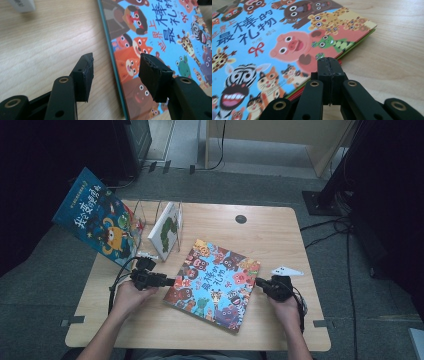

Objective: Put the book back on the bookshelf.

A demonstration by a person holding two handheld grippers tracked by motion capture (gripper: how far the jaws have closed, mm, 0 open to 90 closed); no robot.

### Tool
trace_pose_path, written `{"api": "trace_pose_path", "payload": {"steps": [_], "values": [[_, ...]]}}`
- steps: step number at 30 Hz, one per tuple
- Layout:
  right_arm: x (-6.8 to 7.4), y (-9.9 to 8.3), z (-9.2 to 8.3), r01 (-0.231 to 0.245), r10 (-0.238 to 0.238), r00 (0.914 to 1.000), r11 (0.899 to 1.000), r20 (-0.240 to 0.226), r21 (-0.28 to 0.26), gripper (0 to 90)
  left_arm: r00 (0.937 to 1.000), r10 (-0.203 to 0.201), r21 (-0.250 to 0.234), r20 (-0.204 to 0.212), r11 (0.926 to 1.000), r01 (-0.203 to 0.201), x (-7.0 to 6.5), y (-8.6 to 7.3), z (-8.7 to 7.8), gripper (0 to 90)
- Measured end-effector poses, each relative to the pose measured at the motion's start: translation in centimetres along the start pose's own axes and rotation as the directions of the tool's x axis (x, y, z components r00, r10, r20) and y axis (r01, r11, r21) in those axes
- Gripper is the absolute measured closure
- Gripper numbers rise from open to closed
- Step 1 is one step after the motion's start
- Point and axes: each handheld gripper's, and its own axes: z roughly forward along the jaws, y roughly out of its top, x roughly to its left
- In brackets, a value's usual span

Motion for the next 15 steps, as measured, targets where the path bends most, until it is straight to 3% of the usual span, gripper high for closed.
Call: {"api": "trace_pose_path", "payload": {"steps": [15], "values": [[2.4,-1.6,-0.8,0.041,-0.041,0.9987,0.999,-0.032,0.022,90.0,0.9997,0.025,0.052,0.0,0.9983,-0.025,0.0,2.6,2.5,42.9]]}}
